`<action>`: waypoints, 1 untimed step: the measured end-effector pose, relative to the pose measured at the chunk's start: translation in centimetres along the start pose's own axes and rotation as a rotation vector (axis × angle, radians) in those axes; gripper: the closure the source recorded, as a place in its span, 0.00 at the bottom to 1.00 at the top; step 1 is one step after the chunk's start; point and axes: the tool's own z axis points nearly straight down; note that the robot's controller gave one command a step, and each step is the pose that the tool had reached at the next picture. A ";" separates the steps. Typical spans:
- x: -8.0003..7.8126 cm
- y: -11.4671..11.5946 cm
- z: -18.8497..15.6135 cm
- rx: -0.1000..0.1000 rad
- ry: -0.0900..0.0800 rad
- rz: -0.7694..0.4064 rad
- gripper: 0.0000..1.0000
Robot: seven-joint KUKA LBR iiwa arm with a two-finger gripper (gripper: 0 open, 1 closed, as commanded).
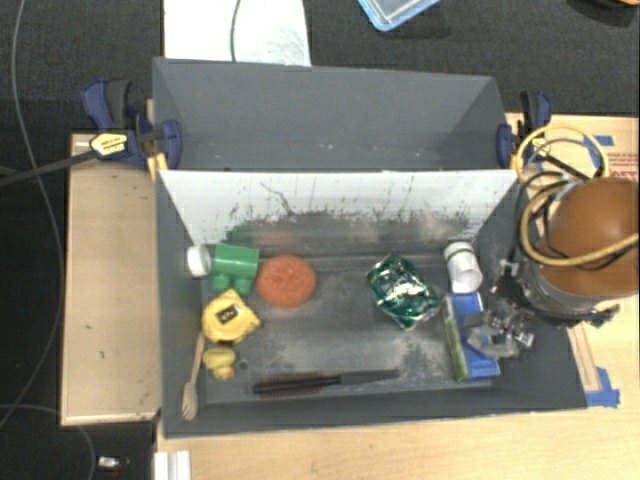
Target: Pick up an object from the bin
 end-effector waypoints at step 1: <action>-0.2 -0.2 -2.2 0.009 -0.005 0.003 1.00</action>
Offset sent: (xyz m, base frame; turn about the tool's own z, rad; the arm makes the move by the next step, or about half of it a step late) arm 0.0021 0.0000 0.0677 0.0016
